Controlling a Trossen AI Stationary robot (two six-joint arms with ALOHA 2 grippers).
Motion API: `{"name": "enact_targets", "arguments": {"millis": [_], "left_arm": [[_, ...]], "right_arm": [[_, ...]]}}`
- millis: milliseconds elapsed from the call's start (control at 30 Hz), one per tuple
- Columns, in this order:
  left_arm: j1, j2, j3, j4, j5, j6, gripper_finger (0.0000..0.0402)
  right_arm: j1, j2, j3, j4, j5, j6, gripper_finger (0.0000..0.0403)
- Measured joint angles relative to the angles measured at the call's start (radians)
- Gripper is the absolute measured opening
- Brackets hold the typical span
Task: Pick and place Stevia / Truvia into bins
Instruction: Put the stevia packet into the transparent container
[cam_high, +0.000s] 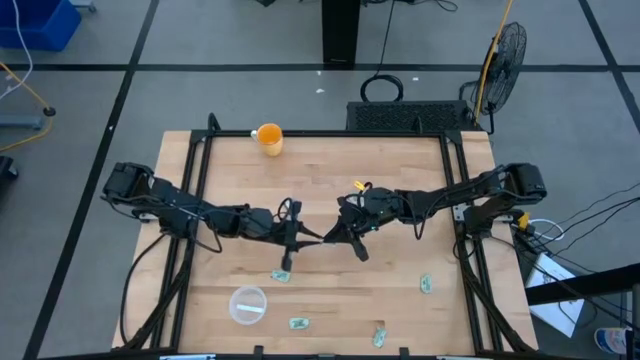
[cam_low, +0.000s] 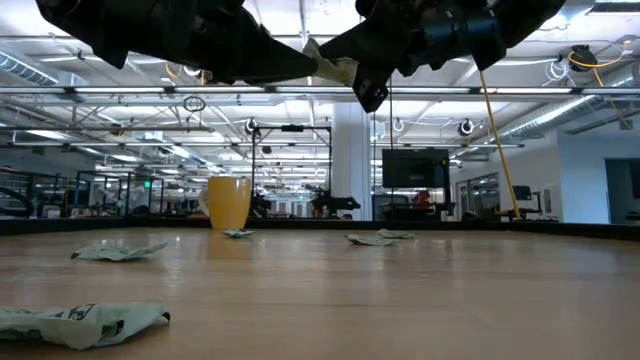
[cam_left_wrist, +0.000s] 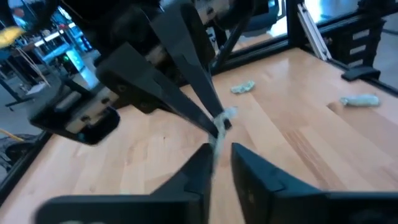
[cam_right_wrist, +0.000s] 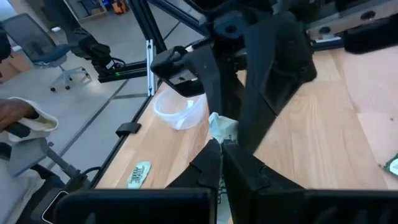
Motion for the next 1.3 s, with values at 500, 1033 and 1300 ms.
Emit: {"name": "enact_targets", "arguments": {"millis": [500,1033,1300], "left_arm": [[0.000,0.000,0.000,0.018,-0.002,0.003,0.0007],[-0.080,-0.126,0.014,-0.382,-0.130,-0.037,0.0006],[-0.242,-0.364,0.152,-0.949,-0.129,-0.435,0.0009]], "right_arm": [[0.000,0.000,-0.001,0.003,0.000,-0.007,0.0026],[0.003,0.000,-0.001,-0.127,0.002,0.000,0.0143],[0.002,0.000,-0.001,-0.238,0.002,0.000,0.0140]]}}
